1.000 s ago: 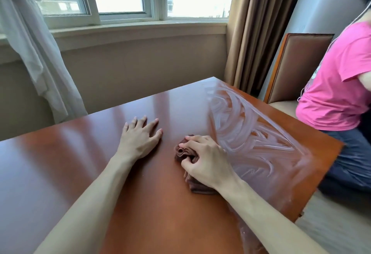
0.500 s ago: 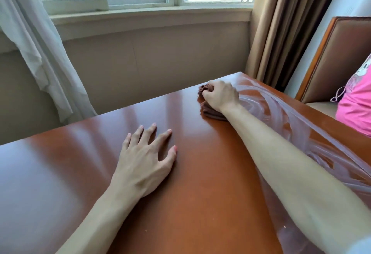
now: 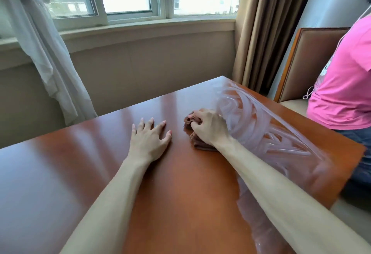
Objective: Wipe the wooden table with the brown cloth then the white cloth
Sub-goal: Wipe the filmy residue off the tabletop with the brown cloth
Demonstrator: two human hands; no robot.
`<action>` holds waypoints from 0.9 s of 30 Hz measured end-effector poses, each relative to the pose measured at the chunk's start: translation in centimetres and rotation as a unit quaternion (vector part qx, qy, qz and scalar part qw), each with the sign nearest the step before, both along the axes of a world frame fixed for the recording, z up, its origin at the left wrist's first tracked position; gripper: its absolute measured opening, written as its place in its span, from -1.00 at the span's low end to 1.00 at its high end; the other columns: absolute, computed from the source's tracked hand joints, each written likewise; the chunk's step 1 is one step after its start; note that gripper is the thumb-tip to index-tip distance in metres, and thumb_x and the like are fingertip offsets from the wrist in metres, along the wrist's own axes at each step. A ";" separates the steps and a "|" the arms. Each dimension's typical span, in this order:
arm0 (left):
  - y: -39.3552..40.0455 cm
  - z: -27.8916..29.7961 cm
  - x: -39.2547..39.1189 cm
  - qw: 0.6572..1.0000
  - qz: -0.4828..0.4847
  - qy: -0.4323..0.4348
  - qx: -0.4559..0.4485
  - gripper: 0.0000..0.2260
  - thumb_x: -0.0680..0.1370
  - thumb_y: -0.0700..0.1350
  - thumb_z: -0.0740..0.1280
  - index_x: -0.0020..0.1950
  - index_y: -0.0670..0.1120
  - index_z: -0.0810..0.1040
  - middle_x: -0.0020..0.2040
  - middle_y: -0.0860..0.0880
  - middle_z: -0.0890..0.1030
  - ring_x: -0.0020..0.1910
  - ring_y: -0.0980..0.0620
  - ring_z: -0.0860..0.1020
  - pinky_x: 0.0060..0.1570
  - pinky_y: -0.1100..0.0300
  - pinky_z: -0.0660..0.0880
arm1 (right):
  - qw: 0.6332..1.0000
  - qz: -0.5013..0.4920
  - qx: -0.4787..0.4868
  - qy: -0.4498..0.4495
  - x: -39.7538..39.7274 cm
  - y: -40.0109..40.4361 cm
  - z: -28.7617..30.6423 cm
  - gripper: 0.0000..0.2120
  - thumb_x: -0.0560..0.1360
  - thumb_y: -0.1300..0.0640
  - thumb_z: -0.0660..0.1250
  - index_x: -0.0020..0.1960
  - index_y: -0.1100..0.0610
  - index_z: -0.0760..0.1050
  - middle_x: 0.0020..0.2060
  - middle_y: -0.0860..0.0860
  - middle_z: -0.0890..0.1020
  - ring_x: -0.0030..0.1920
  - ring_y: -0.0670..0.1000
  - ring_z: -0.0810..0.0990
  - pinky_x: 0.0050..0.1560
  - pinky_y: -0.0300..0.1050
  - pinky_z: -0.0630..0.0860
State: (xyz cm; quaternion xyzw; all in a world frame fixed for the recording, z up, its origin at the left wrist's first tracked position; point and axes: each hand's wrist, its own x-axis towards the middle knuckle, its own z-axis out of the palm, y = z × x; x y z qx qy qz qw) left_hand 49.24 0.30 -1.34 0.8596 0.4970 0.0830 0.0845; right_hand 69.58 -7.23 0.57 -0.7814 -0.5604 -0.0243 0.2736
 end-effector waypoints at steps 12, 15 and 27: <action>-8.0 2.0 -15.6 0.999 0.026 0.033 0.000 -0.44 0.58 0.30 0.04 0.55 0.16 0.28 0.56 -0.13 0.27 0.55 -0.17 0.18 0.52 -0.12 0.15 | 0.999 -0.030 -0.021 -0.033 -8.3 -8.2 0.1 -0.79 0.51 -0.01 0.23 -0.06 0.04 0.60 -0.03 0.03 0.64 0.03 0.21 0.60 -0.12 -0.01 0.48; -9.9 0.9 -19.0 0.999 0.045 0.017 -0.014 -0.37 0.54 0.41 -0.04 0.59 0.25 0.14 0.62 -0.05 0.11 0.61 -0.11 0.02 0.55 -0.12 -0.01 | 0.999 -0.027 -0.027 -0.014 -8.4 -4.9 0.5 -0.84 0.49 0.02 0.23 -0.15 0.06 0.54 -0.06 0.05 0.64 -0.01 0.24 0.60 -0.15 -0.02 0.42; -9.3 -0.6 -19.0 0.997 0.071 -0.026 0.031 -0.36 0.51 0.42 -0.15 0.58 0.32 0.09 0.64 0.06 0.05 0.62 0.01 -0.08 0.58 0.01 -0.12 | 0.999 0.030 -0.022 -0.040 -21.0 10.5 0.7 -0.73 0.57 0.06 0.21 0.08 0.14 0.62 0.08 0.10 0.62 0.17 0.23 0.53 0.05 0.04 0.49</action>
